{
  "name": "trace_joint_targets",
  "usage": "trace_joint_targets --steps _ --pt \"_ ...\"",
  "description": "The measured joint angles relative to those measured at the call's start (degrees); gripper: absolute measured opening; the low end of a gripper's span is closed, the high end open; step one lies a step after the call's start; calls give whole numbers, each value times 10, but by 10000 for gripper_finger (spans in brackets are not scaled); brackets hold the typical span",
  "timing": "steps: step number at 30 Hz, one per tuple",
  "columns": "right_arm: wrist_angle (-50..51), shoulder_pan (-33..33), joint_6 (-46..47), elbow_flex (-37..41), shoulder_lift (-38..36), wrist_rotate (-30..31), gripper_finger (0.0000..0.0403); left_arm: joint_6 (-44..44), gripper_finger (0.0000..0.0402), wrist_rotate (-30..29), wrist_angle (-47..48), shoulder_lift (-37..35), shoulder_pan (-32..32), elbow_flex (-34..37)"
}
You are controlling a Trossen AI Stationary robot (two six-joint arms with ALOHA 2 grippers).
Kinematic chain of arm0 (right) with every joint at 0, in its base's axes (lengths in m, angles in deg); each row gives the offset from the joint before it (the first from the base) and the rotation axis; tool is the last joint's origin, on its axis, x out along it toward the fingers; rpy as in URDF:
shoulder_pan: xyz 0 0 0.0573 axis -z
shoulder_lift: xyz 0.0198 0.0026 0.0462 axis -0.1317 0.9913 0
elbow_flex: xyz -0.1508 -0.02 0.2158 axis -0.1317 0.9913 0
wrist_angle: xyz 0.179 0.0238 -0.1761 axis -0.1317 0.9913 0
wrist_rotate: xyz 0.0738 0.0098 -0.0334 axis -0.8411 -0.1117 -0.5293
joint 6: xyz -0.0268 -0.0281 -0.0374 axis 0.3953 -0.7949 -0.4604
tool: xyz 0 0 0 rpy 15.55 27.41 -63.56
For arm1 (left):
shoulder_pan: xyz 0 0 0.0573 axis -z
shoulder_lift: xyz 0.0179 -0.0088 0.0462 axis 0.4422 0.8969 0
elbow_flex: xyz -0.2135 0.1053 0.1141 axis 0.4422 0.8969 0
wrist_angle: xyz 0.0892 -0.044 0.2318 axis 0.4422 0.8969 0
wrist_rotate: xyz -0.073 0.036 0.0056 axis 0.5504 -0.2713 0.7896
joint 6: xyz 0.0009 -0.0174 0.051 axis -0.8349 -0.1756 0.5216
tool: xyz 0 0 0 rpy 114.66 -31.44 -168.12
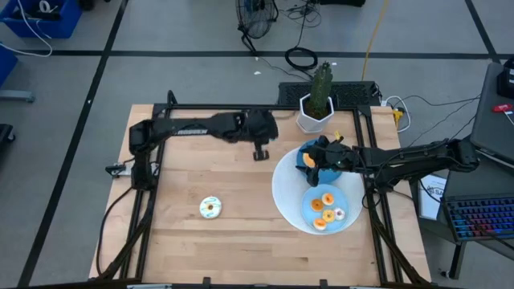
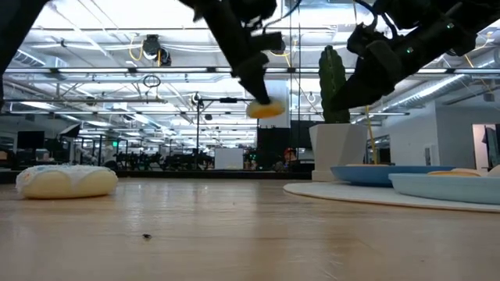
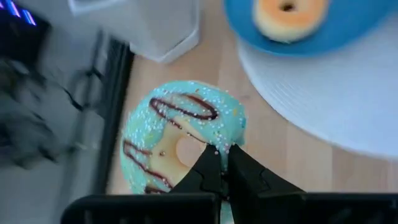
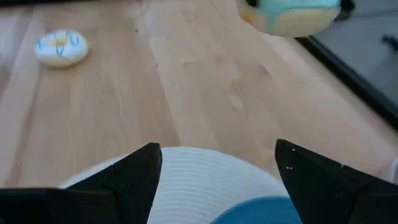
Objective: Pick & Place donuts
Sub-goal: Put the big light green donut on the blue plate
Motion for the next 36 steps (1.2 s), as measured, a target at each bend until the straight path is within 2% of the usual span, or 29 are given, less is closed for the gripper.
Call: trace_joint_targets --steps 3,5,8,13,19,21,24,30,36 --pt "-6 0 -70 0 0 0 291 72 8 -47 17 -14 46 0" --pt "-7 -1 -129 0 0 0 286 112 8 -57 21 -19 72 0" --pt "-12 -5 -235 0 9 1 281 138 9 -29 14 -20 99 0" --pt "-74 -18 -408 0 45 8 273 130 9 12 3 -19 114 0" --pt "-178 -52 -597 0 89 147 262 99 9 40 2 -19 103 0" --pt "-227 -58 -620 0 99 165 259 96 11 49 2 -19 99 0" --pt "-277 -66 -621 0 107 163 258 96 8 63 0 -19 97 0" --pt "-280 -68 -617 0 125 90 253 94 10 92 -10 -19 97 0" --pt "-303 -69 -617 0 157 88 239 93 8 98 -17 -19 96 0"
